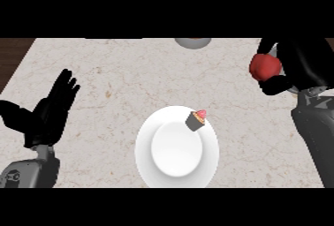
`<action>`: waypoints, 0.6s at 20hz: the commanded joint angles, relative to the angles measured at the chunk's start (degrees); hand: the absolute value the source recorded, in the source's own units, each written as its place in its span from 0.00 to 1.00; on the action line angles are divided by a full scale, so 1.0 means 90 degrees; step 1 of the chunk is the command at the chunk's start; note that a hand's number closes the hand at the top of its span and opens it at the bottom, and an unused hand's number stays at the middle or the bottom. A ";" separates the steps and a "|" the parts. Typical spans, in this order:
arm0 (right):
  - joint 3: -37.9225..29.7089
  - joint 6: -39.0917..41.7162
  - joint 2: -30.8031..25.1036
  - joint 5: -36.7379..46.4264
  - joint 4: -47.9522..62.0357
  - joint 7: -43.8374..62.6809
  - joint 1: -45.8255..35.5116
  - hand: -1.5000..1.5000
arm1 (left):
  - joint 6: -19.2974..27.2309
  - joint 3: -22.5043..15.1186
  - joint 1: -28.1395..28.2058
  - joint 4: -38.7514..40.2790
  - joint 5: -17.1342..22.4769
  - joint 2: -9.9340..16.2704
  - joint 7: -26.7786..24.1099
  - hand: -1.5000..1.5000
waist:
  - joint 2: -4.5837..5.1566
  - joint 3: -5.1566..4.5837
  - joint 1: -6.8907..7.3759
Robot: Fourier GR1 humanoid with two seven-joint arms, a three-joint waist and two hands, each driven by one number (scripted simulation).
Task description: Pick the bell pepper from the plate and place it in the pan
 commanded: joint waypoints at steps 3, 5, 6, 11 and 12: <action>-0.0983 -0.0393 -0.0225 -0.0200 0.0633 -0.0344 -0.0234 1.00 | -0.0081 0.0163 0.0041 -0.0027 0.0060 0.0084 0.0000 0.50 | 0.0008 0.0002 0.0017; -0.1237 -0.0608 -0.0379 -0.0152 0.1183 -0.0536 -0.0478 1.00 | -0.0126 0.0097 -0.0006 0.0104 0.0026 0.0020 -0.0127 0.50 | 0.0017 0.0002 0.0033; -0.1460 -0.0844 -0.0544 -0.0254 0.1766 -0.0911 -0.0646 1.00 | -0.0003 0.0042 -0.0259 0.0540 -0.0202 -0.0024 -0.0314 0.50 | 0.0040 0.0003 0.0038; -0.2189 -0.1678 -0.1047 -0.0514 0.3164 -0.2070 -0.0520 1.00 | -0.0119 -0.0004 0.0238 0.0011 -0.0092 -0.0060 -0.0241 0.50 | 0.0043 0.0008 0.0103; -0.2398 -0.1747 -0.1209 -0.0690 0.3273 -0.2356 -0.0459 1.00 | -0.0095 0.0136 -0.0088 0.0120 -0.0020 0.0038 -0.0094 0.50 | 0.0041 0.0009 0.0065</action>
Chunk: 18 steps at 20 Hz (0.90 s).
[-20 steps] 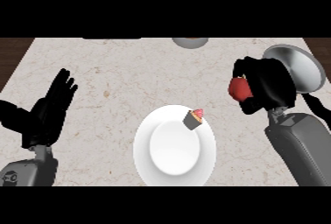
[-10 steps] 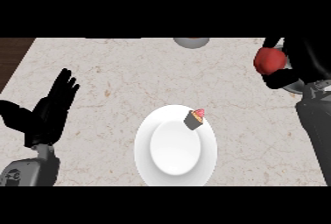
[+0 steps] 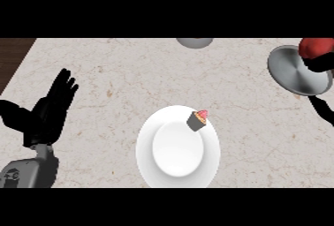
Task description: Pick the bell pepper from the plate and place it in the pan
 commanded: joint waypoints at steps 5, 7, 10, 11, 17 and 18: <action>-0.0942 -0.1124 -0.0726 -0.0293 0.2897 -0.1760 -0.0793 1.00 | 0.0161 -0.0221 -0.0246 -0.0051 -0.0203 -0.0180 0.0141 0.50 | 0.0037 0.0006 0.0083; -0.1164 -0.1349 -0.0986 -0.0428 0.3507 -0.2474 -0.0661 1.00 | 0.0094 -0.0174 -0.0129 0.0002 -0.0164 -0.0187 -0.0082 0.50 | 0.0063 0.0011 0.0121; -0.1231 -0.1463 -0.1055 -0.0402 0.4419 -0.2881 -0.1086 1.00 | 0.0046 -0.0437 0.0082 -0.0340 -0.0178 -0.0313 0.0092 0.50 | 0.0101 0.0022 0.0302; -0.1204 -0.1812 -0.0813 -0.0361 0.4564 -0.3037 -0.1010 1.00 | 0.0161 -0.0526 -0.0026 -0.0465 -0.0283 -0.0345 0.0259 0.50 | 0.0103 0.0025 0.0304; -0.1339 -0.2039 -0.0906 -0.0374 0.5469 -0.3808 -0.1149 1.00 | -0.0045 -0.0292 -0.0297 0.0275 -0.0184 -0.0264 -0.0259 0.50 | 0.0187 0.0029 0.0343; -0.1392 -0.2307 -0.0838 -0.0394 0.5523 -0.3967 -0.0917 1.00 | -0.0132 -0.0232 -0.0136 -0.0184 -0.0069 -0.0105 -0.0023 0.50 | 0.0191 0.0043 0.0461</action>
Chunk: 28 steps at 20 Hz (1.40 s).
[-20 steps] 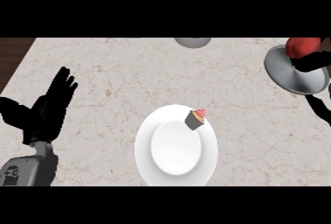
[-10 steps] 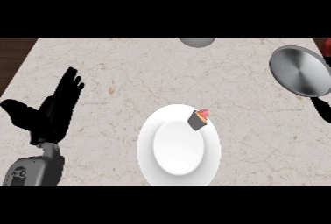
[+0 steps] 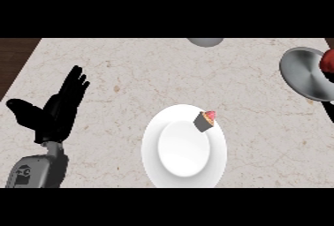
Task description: Pick the bell pepper from the plate and place it in the pan
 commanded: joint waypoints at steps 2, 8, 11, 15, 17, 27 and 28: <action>0.0055 -0.0453 -0.0064 0.0265 0.0784 -0.0195 -0.0012 1.00 | -0.0063 0.0064 -0.0160 0.0112 0.0096 -0.0003 -0.0035 0.50 | 0.0061 0.0006 0.0099; -0.0372 0.0067 -0.0031 -0.0092 0.1515 0.0608 -0.0051 0.00 | 0.0046 -0.0068 -0.0411 0.0019 0.0051 -0.0097 0.0296 0.50 | 0.0093 0.0027 0.0185; -0.0311 0.0376 -0.0134 -0.0044 0.1620 0.0332 -0.0018 0.00 | -0.0093 0.0043 -0.0249 0.0161 0.0054 0.0025 -0.0042 0.50 | 0.0056 0.0013 0.0118; -0.0810 0.0582 -0.0245 -0.0568 0.1535 -0.0291 -0.0025 0.00 | 0.0080 -0.0018 -0.0169 0.0031 -0.0088 -0.0030 0.0047 0.50 | 0.0049 0.0033 0.0103; -0.1157 0.0684 -0.0276 -0.0929 0.1496 -0.0596 -0.0031 0.00 | 0.0038 0.0016 -0.0211 0.0023 -0.0004 -0.0017 0.0126 0.50 | 0.0042 0.0038 0.0066; -0.2616 0.2681 -0.1260 -0.2446 0.1813 -0.1362 0.0554 0.00 | -0.0125 0.0298 -0.0035 0.0112 0.0196 0.0152 -0.0012 0.50 | -0.0001 0.0031 -0.0143; -0.2771 0.3048 -0.1445 -0.2611 0.1848 -0.1384 0.0563 0.00 | -0.0055 0.0247 -0.0006 -0.0029 0.0207 0.0092 0.0183 0.50 | -0.0024 0.0039 -0.0153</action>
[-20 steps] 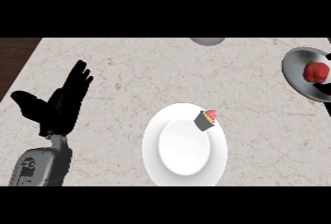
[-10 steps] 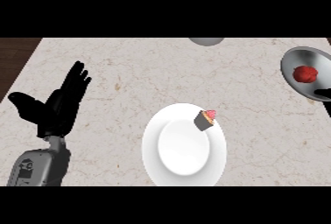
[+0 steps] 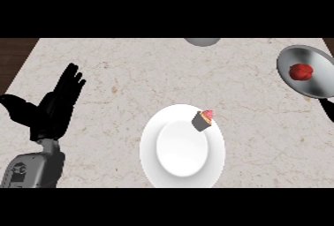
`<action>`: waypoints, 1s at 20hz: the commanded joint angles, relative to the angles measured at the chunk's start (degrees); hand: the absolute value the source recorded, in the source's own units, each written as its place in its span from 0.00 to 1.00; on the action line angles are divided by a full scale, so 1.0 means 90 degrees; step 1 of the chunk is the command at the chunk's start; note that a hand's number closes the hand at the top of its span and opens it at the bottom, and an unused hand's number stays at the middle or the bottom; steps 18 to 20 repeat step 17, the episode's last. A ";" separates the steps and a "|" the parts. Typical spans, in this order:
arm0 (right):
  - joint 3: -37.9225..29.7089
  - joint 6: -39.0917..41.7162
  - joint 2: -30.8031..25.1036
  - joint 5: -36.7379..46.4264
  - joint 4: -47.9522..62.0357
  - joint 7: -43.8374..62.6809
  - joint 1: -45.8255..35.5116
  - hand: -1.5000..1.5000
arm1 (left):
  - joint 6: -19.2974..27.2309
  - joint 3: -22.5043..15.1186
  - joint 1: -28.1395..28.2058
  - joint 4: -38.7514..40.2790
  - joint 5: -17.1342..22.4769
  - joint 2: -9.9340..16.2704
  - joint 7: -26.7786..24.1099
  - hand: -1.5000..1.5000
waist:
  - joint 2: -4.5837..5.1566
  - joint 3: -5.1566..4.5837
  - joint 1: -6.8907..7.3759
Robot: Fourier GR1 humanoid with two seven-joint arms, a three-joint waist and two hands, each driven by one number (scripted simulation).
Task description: Pick the bell pepper from the plate and place it in the pan
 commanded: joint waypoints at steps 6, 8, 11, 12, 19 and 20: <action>-0.0729 0.2508 -0.0741 -0.0824 0.0219 -0.0942 0.1007 0.00 | 0.0039 -0.0010 0.0222 0.0004 -0.0093 -0.0041 -0.0175 0.50 | -0.0035 0.0005 -0.0157; -0.0654 0.2932 -0.1067 -0.0771 0.0091 -0.1066 0.1279 0.00 | 0.0042 -0.0009 0.0148 -0.0140 0.0028 -0.0066 0.0082 0.50 | -0.0066 -0.0002 -0.0153; -0.0769 0.2860 -0.1001 -0.0908 -0.0004 -0.1147 0.1440 0.00 | 0.0117 -0.0085 0.0082 -0.0002 -0.0126 -0.0127 -0.0060 0.50 | -0.0046 0.0001 -0.0137; -0.0735 0.2735 -0.0845 -0.0886 -0.0070 -0.1345 0.1636 0.00 | 0.0204 -0.0089 0.0207 -0.0102 -0.0211 -0.0127 -0.0050 0.50 | -0.0057 0.0003 -0.0110; -0.0685 0.2546 -0.0752 -0.0895 -0.0232 -0.1265 0.1779 0.00 | 0.0031 0.0013 0.0078 0.0121 -0.0074 -0.0067 -0.0198 0.50 | -0.0054 -0.0006 -0.0105; -0.0685 0.2546 -0.0752 -0.0895 -0.0232 -0.1265 0.1779 0.00 | 0.0031 0.0013 0.0078 0.0121 -0.0074 -0.0067 -0.0198 0.50 | -0.0054 -0.0006 -0.0105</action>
